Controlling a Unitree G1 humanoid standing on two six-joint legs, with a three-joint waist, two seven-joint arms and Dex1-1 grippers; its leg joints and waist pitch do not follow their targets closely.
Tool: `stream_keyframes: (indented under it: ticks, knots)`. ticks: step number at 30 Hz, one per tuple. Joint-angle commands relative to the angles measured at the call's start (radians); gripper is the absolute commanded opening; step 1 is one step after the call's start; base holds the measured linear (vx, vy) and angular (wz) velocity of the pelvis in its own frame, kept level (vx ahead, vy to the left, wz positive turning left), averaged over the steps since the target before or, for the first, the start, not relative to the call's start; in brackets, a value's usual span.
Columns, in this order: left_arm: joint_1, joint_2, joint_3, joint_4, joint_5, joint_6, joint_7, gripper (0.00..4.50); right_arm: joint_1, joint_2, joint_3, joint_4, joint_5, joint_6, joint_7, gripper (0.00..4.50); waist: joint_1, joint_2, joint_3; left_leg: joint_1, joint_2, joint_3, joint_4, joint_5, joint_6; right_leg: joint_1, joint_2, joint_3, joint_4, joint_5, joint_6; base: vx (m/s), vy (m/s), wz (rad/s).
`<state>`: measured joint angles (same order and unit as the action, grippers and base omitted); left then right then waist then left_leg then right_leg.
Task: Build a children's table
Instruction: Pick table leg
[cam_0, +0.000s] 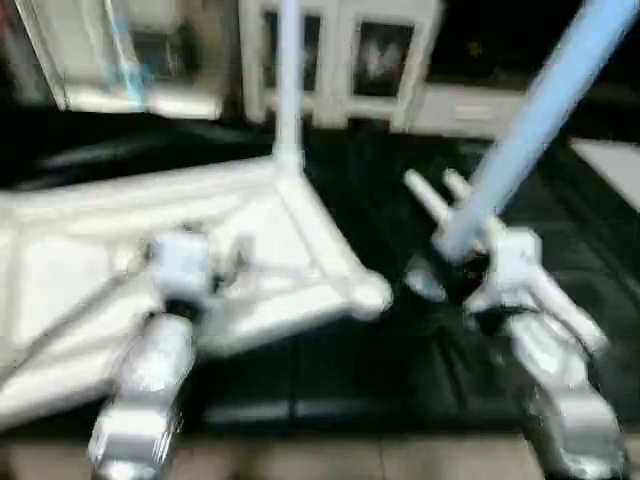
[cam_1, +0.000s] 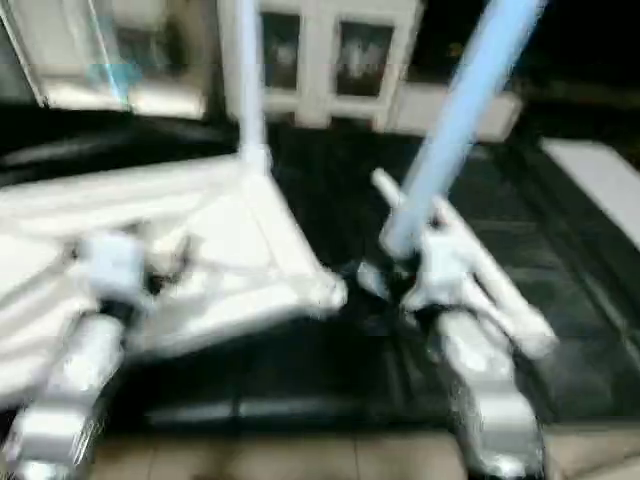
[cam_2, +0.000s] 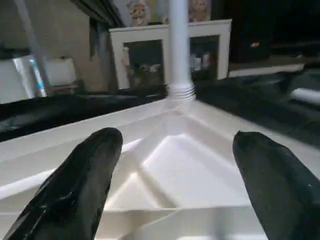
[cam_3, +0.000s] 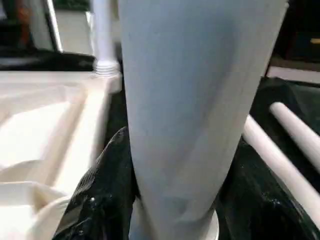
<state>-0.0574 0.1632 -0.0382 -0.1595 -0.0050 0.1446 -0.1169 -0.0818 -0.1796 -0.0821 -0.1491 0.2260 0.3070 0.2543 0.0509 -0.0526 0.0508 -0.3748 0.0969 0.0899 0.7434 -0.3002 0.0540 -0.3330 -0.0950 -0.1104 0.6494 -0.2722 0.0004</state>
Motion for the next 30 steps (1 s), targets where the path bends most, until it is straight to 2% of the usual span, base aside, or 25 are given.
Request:
stream_keyframes:
  ticks: [1,2,3,4,5,6,7,8,9,10,11,12,13,14,15,16,17,18,19,21,22,24,26,27,30]
  knots:
    - [-0.004,0.018,0.018,-0.015,0.008,0.009,-0.001,4.03,-0.032,0.018,-0.015,-0.017,0.017,-0.005,-0.020,1.86,0.018,0.005,-0.040,-0.011,0.072,-0.014,-0.038,-0.027,-0.035,0.063,-0.188,0.141,-0.195,-0.689,-0.042,0.092,0.008,0.25]
    - [-0.005,0.020,0.014,-0.014,0.010,0.009,-0.006,4.03,-0.035,0.018,-0.022,-0.010,0.015,-0.011,-0.026,1.86,0.032,0.013,-0.040,-0.033,0.075,0.005,-0.114,0.039,-0.022,0.113,-0.109,0.089,-0.173,-0.556,-0.171,0.092,0.008,0.25]
    - [-0.006,0.021,0.012,-0.014,0.012,0.009,-0.012,4.03,-0.036,0.016,-0.024,-0.005,0.013,-0.014,-0.029,1.86,0.032,0.032,-0.041,0.010,0.094,0.015,-0.163,0.038,-0.028,0.090,-0.071,0.058,-0.164,-0.476,-0.189,0.112,0.065,0.19]
    - [-0.009,0.015,0.012,-0.013,0.005,0.013,-0.023,4.03,-0.034,0.008,-0.024,0.000,0.008,-0.020,-0.026,1.86,-0.040,0.068,-0.060,0.169,0.194,-0.089,-0.234,-0.063,0.061,-0.048,0.031,0.012,0.004,-0.162,-0.147,0.133,0.092,0.23]
    - [-0.009,0.015,0.012,-0.013,0.005,0.013,-0.023,4.03,-0.034,0.008,-0.024,0.000,0.008,-0.020,-0.026,1.86,-0.038,0.069,-0.067,0.191,0.210,-0.113,-0.226,-0.015,0.115,-0.076,0.023,0.023,0.033,-0.117,-0.108,0.133,0.092,0.23]
    - [-0.010,0.013,0.011,-0.013,0.000,0.014,-0.029,4.03,-0.031,0.005,-0.025,-0.002,0.010,-0.020,-0.026,1.86,-0.035,0.058,-0.076,0.188,0.213,-0.114,-0.194,0.226,0.237,-0.113,0.006,0.041,0.060,-0.022,-0.023,0.137,0.059,0.11]
    - [-0.012,0.015,0.006,-0.012,-0.002,0.019,-0.035,4.03,-0.029,0.005,-0.026,-0.005,0.011,-0.019,-0.026,1.86,-0.030,0.052,-0.072,0.174,0.204,-0.102,-0.180,0.387,0.292,-0.129,-0.006,0.053,0.057,0.032,0.008,0.118,0.039,0.10]
    - [-0.018,0.020,-0.003,-0.005,-0.010,0.024,-0.046,4.03,-0.027,0.008,-0.030,-0.007,0.013,-0.017,-0.024,1.86,-0.017,0.030,-0.071,0.134,0.153,-0.049,-0.150,0.597,0.317,-0.126,-0.032,0.084,0.000,0.180,0.005,0.118,0.039,0.10]
    - [-0.027,0.023,-0.010,0.007,-0.021,0.020,-0.063,4.03,-0.025,0.010,-0.035,-0.004,0.015,-0.017,-0.023,1.86,-0.010,-0.022,-0.078,0.064,0.060,0.009,-0.119,0.537,0.219,-0.053,-0.051,0.128,-0.061,0.343,0.012,0.053,0.011,0.11]
    - [-0.031,0.024,-0.012,0.013,-0.026,0.016,-0.072,4.03,-0.024,0.011,-0.037,-0.003,0.016,-0.018,-0.022,1.86,0.012,-0.030,-0.084,0.019,0.031,0.016,-0.105,0.475,0.138,-0.007,-0.082,0.176,-0.033,0.620,-0.091,0.000,0.000,0.00]
    - [-0.041,0.026,-0.013,0.024,-0.029,0.013,-0.077,4.03,-0.022,0.011,-0.040,-0.001,0.018,-0.016,-0.023,1.86,0.014,-0.026,-0.085,0.002,0.046,0.007,-0.118,0.462,0.112,0.006,-0.082,0.172,-0.025,0.723,-0.123,0.000,0.000,0.00]
    - [-0.048,0.027,-0.013,0.031,-0.030,0.012,-0.080,4.03,-0.021,0.012,-0.042,0.000,0.019,-0.015,-0.024,1.86,0.013,-0.017,-0.089,0.003,0.056,0.010,-0.133,0.435,0.062,0.012,-0.052,0.150,-0.013,0.799,-0.178,0.000,0.000,0.00]
    - [-0.055,0.025,-0.011,0.040,-0.032,0.017,-0.080,4.03,-0.019,0.011,-0.042,0.000,0.019,-0.015,-0.024,1.86,0.008,-0.010,-0.086,0.007,0.060,0.010,-0.138,0.419,0.042,0.007,-0.040,0.139,-0.014,0.761,-0.203,0.000,0.000,0.00]
    - [-0.064,0.026,-0.008,0.052,-0.032,0.027,-0.079,4.03,-0.015,0.010,-0.040,-0.004,0.019,-0.014,-0.022,1.86,-0.004,0.006,-0.072,0.021,0.080,0.007,-0.159,0.290,0.010,-0.004,-0.030,0.120,-0.036,0.449,-0.252,0.000,0.000,0.00]
    - [-0.075,0.029,-0.008,0.066,-0.023,0.027,-0.075,4.03,-0.011,0.007,-0.039,-0.006,0.022,-0.011,-0.016,1.86,-0.005,0.028,-0.067,0.024,0.084,0.004,-0.165,0.229,0.001,-0.007,-0.031,0.119,-0.041,0.341,-0.259,0.000,0.000,0.00]
    - [-0.083,0.031,-0.007,0.078,-0.014,0.025,-0.073,4.03,-0.008,0.002,-0.035,-0.007,0.024,-0.008,-0.011,1.86,-0.012,0.023,-0.059,0.029,0.101,0.004,-0.179,0.103,-0.015,-0.007,-0.035,0.117,-0.059,0.168,-0.260,-0.066,0.009,0.00]
    - [-0.088,0.037,-0.006,0.085,-0.013,0.027,-0.085,4.03,0.001,-0.009,-0.029,-0.013,0.024,-0.002,-0.003,1.86,-0.013,0.028,-0.055,0.033,0.103,0.005,-0.183,0.039,-0.025,-0.010,-0.036,0.118,-0.067,0.103,-0.258,-0.066,0.009,0.00]
    - [-0.089,0.038,-0.006,0.085,-0.013,0.026,-0.089,4.03,0.003,-0.010,-0.029,-0.014,0.025,0.000,-0.002,1.86,-0.016,0.023,-0.046,0.037,0.110,0.009,-0.193,-0.075,-0.048,-0.013,-0.040,0.122,-0.080,-0.009,-0.246,-0.072,0.014,0.06]
    - [-0.085,0.046,-0.011,0.080,-0.028,0.024,-0.121,4.03,0.010,-0.014,-0.029,-0.020,0.029,0.003,0.002,1.86,-0.016,0.032,-0.042,0.038,0.110,0.010,-0.197,-0.124,-0.062,-0.016,-0.041,0.124,-0.084,-0.059,-0.238,-0.061,0.016,0.07]
    - [-0.080,0.062,-0.022,0.069,-0.060,0.021,-0.184,4.03,0.020,-0.021,-0.033,-0.030,0.036,0.007,0.015,1.86,-0.020,0.026,-0.036,0.038,0.110,0.016,-0.206,-0.213,-0.098,-0.020,-0.044,0.129,-0.099,-0.194,-0.194,-0.060,0.015,0.05]
    - [-0.082,0.092,-0.049,0.049,-0.133,0.022,-0.308,4.03,0.021,-0.035,-0.048,-0.033,0.062,0.021,0.048,1.86,-0.018,0.025,-0.034,0.037,0.109,0.018,-0.208,-0.216,-0.103,-0.022,-0.047,0.132,-0.103,-0.233,-0.175,-0.051,0.004,0.02]
    - [-0.083,0.095,-0.052,0.047,-0.141,0.023,-0.321,4.03,0.021,-0.037,-0.050,-0.033,0.065,0.023,0.052,1.86,-0.017,0.030,-0.036,0.040,0.111,0.022,-0.210,-0.206,-0.110,-0.029,-0.044,0.133,-0.102,-0.222,-0.165,-0.025,0.002,0.01]
    - [-0.127,0.145,-0.113,0.039,-0.219,0.088,-0.503,4.03,0.006,-0.075,-0.080,-0.024,0.132,0.064,0.123,1.86,-0.016,0.020,-0.038,0.034,0.111,0.026,-0.209,-0.162,-0.102,-0.025,-0.045,0.133,-0.098,-0.166,-0.171,0.000,0.000,0.00]
    - [-0.146,0.160,-0.138,0.046,-0.230,0.115,-0.554,4.03,0.001,-0.090,-0.087,-0.020,0.154,0.076,0.152,1.86,-0.009,0.028,-0.042,0.042,0.109,0.027,-0.208,-0.150,-0.094,-0.029,-0.043,0.133,-0.094,-0.155,-0.173,0.000,0.000,0.00]
    - [-0.200,0.169,-0.198,0.072,-0.257,0.199,-0.660,4.03,-0.018,-0.155,-0.091,-0.004,0.190,0.094,0.248,1.86,-0.009,0.025,-0.049,0.035,0.106,0.034,-0.199,-0.015,-0.062,-0.020,-0.043,0.131,-0.081,0.011,-0.208,0.000,0.000,0.00]
